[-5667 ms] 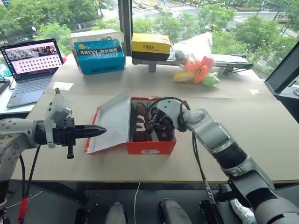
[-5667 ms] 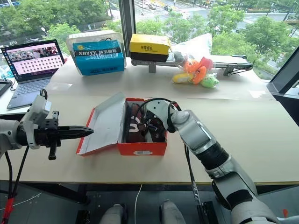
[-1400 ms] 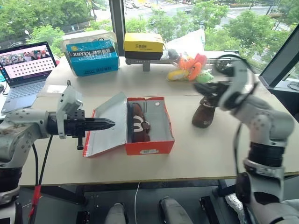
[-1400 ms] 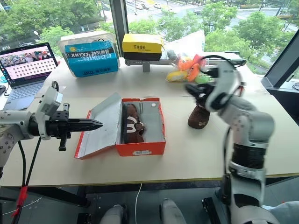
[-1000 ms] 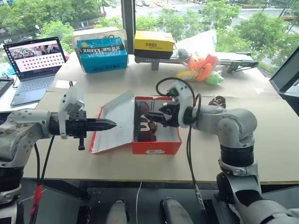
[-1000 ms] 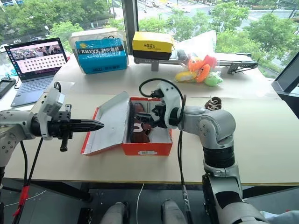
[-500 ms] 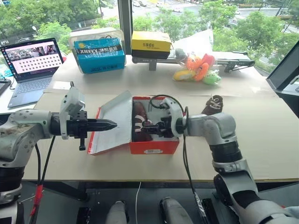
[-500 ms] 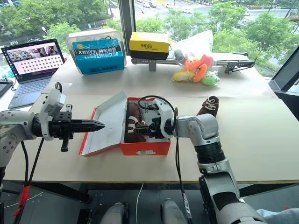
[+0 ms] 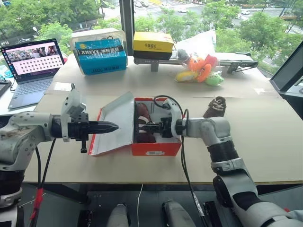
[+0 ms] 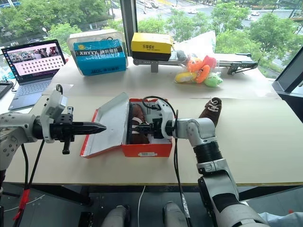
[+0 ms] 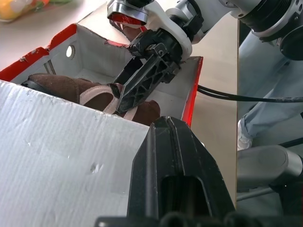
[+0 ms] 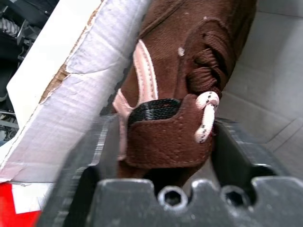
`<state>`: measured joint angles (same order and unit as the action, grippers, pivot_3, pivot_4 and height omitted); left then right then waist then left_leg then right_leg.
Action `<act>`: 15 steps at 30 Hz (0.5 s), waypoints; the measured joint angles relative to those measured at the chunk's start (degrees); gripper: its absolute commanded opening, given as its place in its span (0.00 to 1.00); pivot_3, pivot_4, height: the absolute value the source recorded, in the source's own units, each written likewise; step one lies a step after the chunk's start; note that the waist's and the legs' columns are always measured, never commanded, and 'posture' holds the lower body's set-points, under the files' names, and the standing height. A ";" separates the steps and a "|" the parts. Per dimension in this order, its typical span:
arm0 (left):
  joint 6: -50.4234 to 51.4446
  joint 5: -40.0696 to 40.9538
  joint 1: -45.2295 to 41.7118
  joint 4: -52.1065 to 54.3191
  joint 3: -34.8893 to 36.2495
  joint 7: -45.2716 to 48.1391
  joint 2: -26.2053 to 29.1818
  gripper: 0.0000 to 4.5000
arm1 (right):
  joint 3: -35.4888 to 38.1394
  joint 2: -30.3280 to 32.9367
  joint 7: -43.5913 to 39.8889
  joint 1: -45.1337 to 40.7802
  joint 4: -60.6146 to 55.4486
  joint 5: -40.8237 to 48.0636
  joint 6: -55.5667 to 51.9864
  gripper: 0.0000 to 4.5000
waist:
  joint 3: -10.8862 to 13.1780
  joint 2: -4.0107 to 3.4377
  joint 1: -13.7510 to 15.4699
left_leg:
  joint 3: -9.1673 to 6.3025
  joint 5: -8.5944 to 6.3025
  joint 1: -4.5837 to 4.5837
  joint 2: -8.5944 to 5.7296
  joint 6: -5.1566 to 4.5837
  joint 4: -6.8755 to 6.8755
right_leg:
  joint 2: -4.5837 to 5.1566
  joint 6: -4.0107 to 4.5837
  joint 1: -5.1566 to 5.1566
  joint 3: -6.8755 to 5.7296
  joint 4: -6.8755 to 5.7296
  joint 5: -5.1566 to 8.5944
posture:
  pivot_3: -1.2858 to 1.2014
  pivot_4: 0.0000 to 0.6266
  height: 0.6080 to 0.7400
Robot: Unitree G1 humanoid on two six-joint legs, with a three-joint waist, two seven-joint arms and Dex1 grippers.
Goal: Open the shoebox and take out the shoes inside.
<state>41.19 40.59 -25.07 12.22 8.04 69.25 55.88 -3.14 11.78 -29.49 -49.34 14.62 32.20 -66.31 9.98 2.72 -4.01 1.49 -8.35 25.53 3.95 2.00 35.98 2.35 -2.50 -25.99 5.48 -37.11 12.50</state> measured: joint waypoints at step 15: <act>-0.01 -0.04 0.10 0.30 0.01 -0.06 0.01 0.00 | 2.72 -1.48 2.44 0.00 0.00 0.02 0.00 0.09 | 0.00 0.00 0.09 | 0.00 0.00 0.00 0.00 0.00 0.00 | 0.00 0.00 0.00 0.00 0.00 0.00 | 0.52 0.24 1.00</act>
<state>41.18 40.55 -24.96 12.53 8.05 69.19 55.89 -0.42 10.30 -27.05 -49.35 14.62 32.22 -66.32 9.98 2.72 -3.92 1.49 -8.35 25.54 3.95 2.00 35.98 2.35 -2.50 -25.99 5.48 -37.11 12.50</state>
